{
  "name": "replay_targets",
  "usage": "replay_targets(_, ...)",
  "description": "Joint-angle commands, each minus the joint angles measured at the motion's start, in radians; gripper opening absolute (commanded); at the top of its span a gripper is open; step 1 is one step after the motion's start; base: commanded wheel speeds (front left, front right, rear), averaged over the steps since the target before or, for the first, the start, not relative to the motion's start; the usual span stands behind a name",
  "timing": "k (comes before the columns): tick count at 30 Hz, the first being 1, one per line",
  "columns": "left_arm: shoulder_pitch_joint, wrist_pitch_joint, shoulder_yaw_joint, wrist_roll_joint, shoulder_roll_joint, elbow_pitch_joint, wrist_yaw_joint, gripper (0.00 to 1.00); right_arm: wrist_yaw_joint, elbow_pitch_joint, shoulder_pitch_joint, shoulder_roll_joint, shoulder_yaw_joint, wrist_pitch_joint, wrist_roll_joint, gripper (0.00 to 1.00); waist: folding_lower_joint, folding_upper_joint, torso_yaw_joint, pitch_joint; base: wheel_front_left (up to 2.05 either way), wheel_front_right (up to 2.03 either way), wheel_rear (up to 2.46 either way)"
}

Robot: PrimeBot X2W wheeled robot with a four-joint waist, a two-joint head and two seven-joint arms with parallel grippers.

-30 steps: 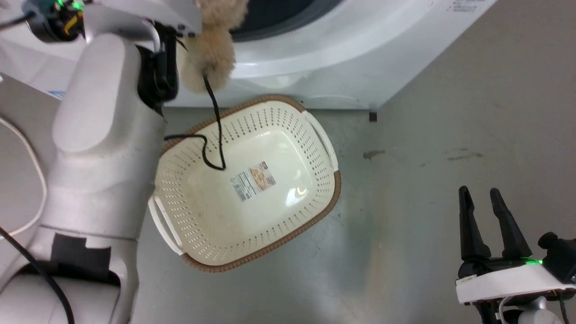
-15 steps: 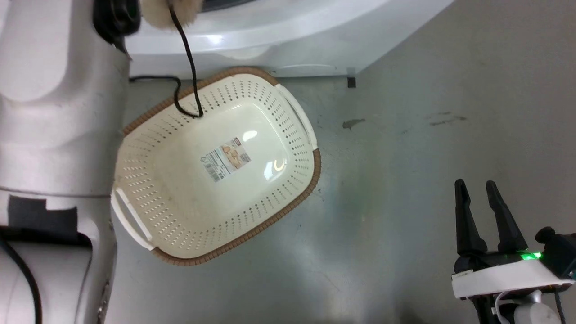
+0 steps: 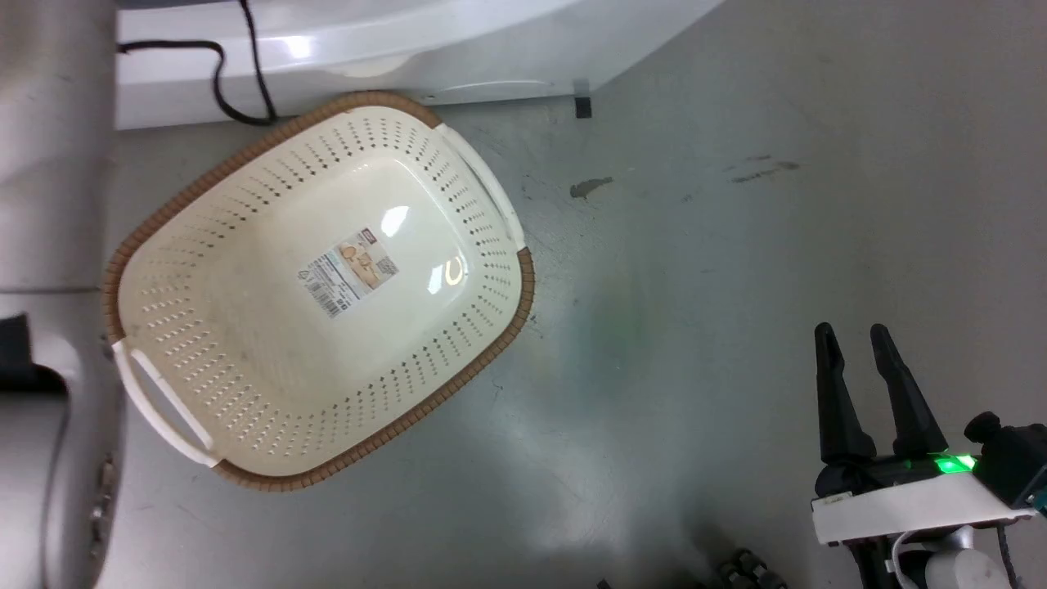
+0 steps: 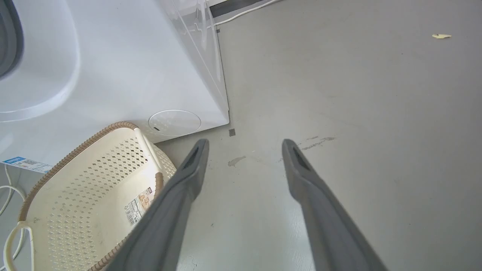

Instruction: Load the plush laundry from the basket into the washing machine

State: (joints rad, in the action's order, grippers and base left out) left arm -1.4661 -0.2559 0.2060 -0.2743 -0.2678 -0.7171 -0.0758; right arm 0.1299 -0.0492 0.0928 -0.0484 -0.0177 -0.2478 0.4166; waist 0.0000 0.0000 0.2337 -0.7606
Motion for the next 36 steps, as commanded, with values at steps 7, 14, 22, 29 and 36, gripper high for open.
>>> replay_targets(7, -0.077, -0.006, -0.013, 0.010, -0.043, -0.011, -0.004, 0.00, 0.001, 0.013, -0.015, -0.002, -0.009, -0.009, 0.018, 1.00, 0.0000, 0.0000, 0.040, -0.027, 0.00, 0.00, 0.00)
replay_targets(14, -0.119, 0.006, -0.026, 0.007, -0.075, -0.048, -0.025, 0.00, 0.001, 0.029, -0.050, -0.002, -0.017, -0.011, 0.021, 1.00, 0.0000, 0.0000, 0.058, -0.045, 0.00, 0.00, 0.00)
replay_targets(22, -0.180, 0.026, -0.030, 0.005, -0.096, -0.086, -0.045, 0.00, 0.001, 0.042, -0.069, -0.002, -0.024, -0.013, 0.029, 1.00, 0.0000, 0.0000, 0.070, -0.080, 0.00, 0.00, 0.00)
replay_targets(29, -0.207, 0.043, -0.010, 0.007, -0.097, -0.122, -0.037, 0.00, 0.001, 0.046, -0.066, -0.002, -0.036, -0.014, 0.041, 1.00, 0.0000, 0.0000, 0.078, -0.107, 0.00, 0.00, 0.00)
replay_targets(36, -0.221, 0.040, -0.001, -0.006, -0.082, -0.155, -0.026, 1.00, 0.001, 0.048, -0.061, -0.002, -0.028, -0.014, 0.043, 1.00, 0.0000, 0.0000, 0.070, -0.115, 0.00, 0.00, 0.00)
